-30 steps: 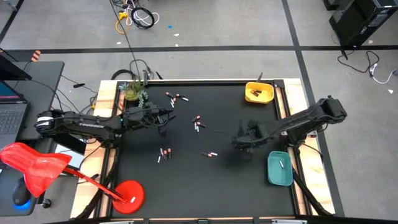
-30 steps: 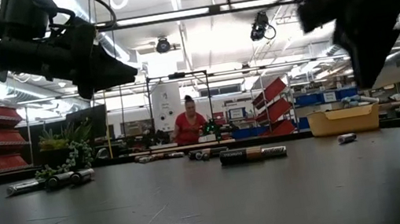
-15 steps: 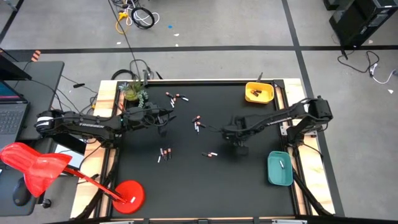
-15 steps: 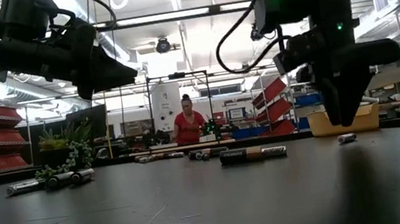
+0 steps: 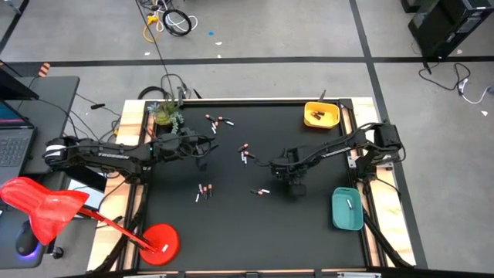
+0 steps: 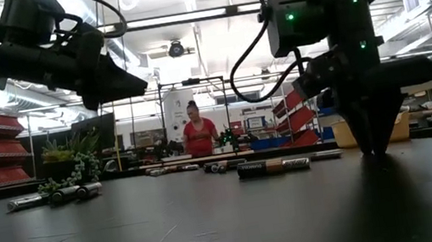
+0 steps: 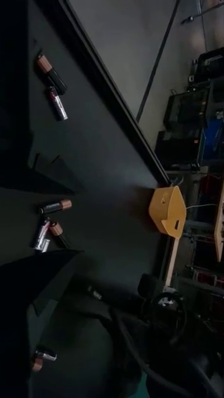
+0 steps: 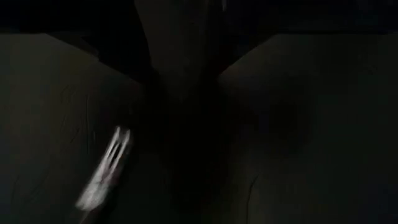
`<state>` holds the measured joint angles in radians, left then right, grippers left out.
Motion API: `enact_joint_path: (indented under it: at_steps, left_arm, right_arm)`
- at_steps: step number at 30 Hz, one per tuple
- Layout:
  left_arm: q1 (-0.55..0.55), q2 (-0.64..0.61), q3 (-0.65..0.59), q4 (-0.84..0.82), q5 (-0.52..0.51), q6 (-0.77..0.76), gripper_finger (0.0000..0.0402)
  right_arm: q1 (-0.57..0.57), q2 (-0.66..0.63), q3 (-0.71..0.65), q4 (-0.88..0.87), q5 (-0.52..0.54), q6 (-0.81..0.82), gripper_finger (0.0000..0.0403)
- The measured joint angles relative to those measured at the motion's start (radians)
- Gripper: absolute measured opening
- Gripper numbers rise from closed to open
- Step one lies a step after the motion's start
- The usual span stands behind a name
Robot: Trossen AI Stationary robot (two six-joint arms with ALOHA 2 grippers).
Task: Sort batteries
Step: Put the silver battery into the green bin
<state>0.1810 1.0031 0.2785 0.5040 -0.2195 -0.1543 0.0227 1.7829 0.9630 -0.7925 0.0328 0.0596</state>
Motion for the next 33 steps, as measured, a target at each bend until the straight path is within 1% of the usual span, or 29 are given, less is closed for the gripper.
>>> enact_joint_path:
  at_steps: [5,7,10,11,15,17,21,28,33]
  left_arm:
    - [0.000,0.000,0.000,-0.005,0.000,-0.001,0.0156]
    - [0.000,0.000,0.000,-0.004,0.000,-0.002,0.0156]
    - [0.000,0.000,0.000,0.007,0.000,-0.002,0.0156]
    - [0.000,0.000,0.000,0.009,0.000,-0.003,0.0156]
    - [0.000,0.000,0.000,0.006,0.000,-0.008,0.0156]
    - [0.000,0.000,0.000,-0.007,0.000,-0.010,0.0156]
    - [0.000,0.000,0.000,-0.014,0.000,-0.010,0.0156]
    - [0.000,0.000,0.000,-0.016,0.000,-0.005,0.0156]
    - [0.000,0.000,0.000,-0.016,0.000,-0.005,0.0156]
  right_arm:
    - [-0.012,-0.041,0.015,-0.025,0.007,0.090,0.0136]
    - [-0.010,-0.075,0.026,-0.024,0.063,0.112,0.0128]
    - [-0.005,-0.152,0.046,0.093,0.136,0.124,0.0122]
    - [-0.011,-0.163,0.046,0.126,0.142,0.131,0.0120]
    - [-0.068,-0.161,0.035,0.153,0.160,0.175,0.0119]
    - [-0.107,-0.163,0.001,0.169,0.167,0.185,0.0121]
    - [-0.174,-0.173,-0.081,0.207,0.133,0.218,0.0124]
    - [-0.256,-0.186,-0.221,0.370,0.046,0.233,0.0123]
    - [-0.262,-0.189,-0.257,0.413,0.060,0.245,0.0109]
